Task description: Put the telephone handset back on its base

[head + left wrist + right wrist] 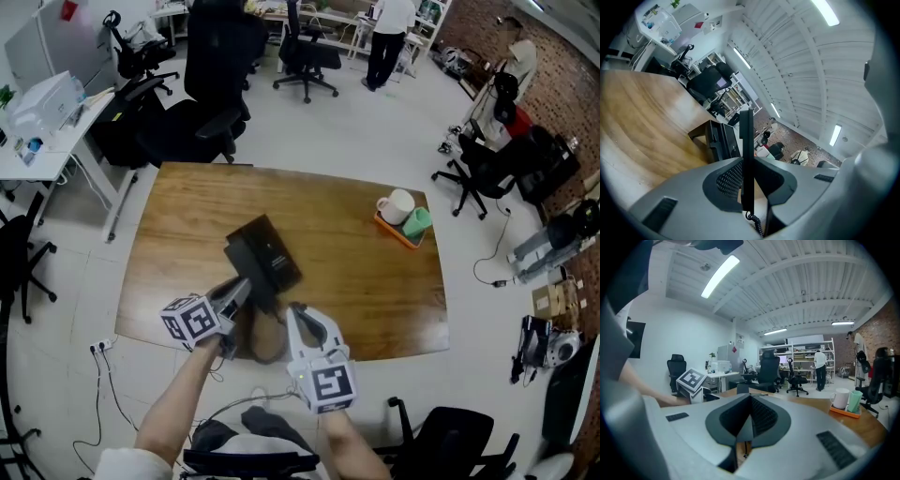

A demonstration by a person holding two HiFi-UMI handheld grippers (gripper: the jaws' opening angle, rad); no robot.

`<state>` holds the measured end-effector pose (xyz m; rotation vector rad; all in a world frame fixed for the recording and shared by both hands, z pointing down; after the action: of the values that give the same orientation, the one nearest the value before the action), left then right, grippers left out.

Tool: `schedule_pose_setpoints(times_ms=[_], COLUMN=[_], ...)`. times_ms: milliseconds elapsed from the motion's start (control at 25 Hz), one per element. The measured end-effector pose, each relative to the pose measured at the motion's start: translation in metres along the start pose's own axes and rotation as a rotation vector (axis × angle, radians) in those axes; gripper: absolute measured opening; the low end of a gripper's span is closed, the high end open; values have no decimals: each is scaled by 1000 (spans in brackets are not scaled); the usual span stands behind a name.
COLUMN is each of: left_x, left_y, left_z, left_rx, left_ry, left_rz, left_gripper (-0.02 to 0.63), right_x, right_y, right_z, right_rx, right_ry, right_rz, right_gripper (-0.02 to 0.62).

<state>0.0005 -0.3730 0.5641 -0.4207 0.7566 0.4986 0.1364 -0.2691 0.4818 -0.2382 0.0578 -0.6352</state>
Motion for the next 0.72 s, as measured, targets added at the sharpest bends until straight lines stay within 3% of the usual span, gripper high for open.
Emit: schedule_pose_setpoints(times_ms=[720], left_x=[-35], left_y=[-40], left_z=[-3], left_rx=[-17], left_ry=[124], left_rz=[-1], left_gripper=[63], right_x=[10], right_y=[-15], right_z=[11], right_rx=[-43], right_ry=[-21], right_rz=[-19], right_gripper=[5])
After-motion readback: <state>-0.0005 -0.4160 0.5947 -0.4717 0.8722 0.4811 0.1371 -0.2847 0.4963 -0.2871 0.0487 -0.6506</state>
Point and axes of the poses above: the fingertips, and each gripper's own axes: y backward along the fingers, x to its right, z out of its underside, the point moved 3 cm from there along y, backward along the fingers, and after that the axes turned 8 degrees about -z, right-handed, at the moved point
